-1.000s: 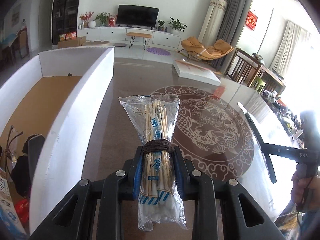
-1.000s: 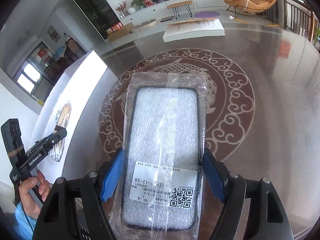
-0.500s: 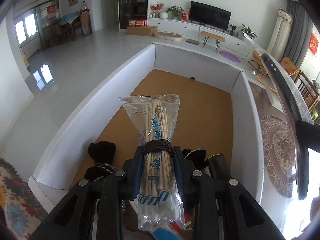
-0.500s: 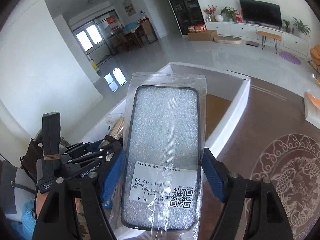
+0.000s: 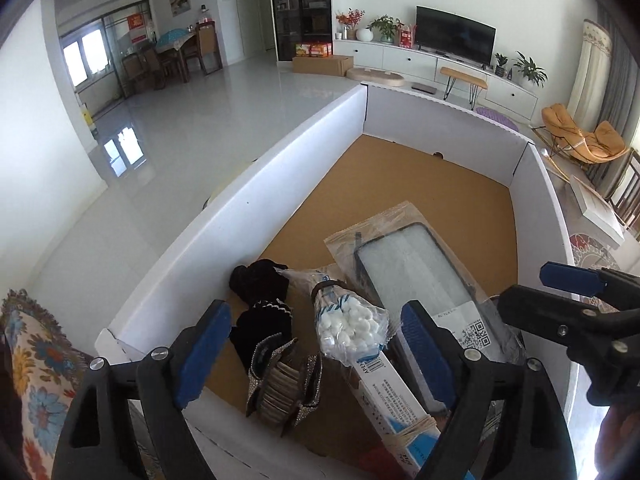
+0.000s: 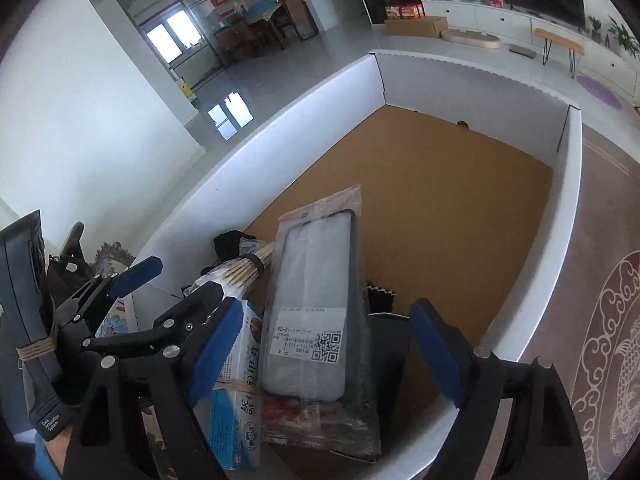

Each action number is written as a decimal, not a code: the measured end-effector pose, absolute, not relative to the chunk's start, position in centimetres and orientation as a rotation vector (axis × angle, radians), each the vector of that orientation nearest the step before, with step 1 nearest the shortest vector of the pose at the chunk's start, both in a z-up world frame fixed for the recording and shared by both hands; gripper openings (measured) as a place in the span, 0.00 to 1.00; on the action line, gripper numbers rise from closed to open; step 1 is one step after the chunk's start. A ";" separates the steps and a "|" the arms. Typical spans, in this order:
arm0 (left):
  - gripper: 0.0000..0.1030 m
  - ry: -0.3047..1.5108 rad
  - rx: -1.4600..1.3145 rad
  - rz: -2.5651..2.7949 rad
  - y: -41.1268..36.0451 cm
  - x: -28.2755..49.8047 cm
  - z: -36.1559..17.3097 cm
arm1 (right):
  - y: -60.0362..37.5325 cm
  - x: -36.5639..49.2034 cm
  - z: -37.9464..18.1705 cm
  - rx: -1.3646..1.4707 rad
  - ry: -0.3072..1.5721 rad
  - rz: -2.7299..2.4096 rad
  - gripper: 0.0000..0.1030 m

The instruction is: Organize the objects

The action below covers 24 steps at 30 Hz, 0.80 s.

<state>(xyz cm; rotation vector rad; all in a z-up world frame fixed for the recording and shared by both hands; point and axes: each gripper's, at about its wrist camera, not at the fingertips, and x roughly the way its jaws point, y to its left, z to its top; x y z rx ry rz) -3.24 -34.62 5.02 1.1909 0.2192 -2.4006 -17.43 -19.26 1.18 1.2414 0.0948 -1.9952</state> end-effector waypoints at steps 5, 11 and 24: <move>0.84 0.195 1.158 -2.357 -33.1 -2.6 6.2 | -18.0 -17.6 3.6 1.282 0.243 -2.057 0.98; 0.84 0.290 1.251 -2.341 -32.8 -1.6 7.8 | -17.3 -17.0 5.3 1.300 0.423 -2.091 0.98; 0.84 0.208 1.156 -2.333 -32.0 -0.8 9.1 | -18.3 -16.4 5.8 1.235 0.446 -2.114 0.98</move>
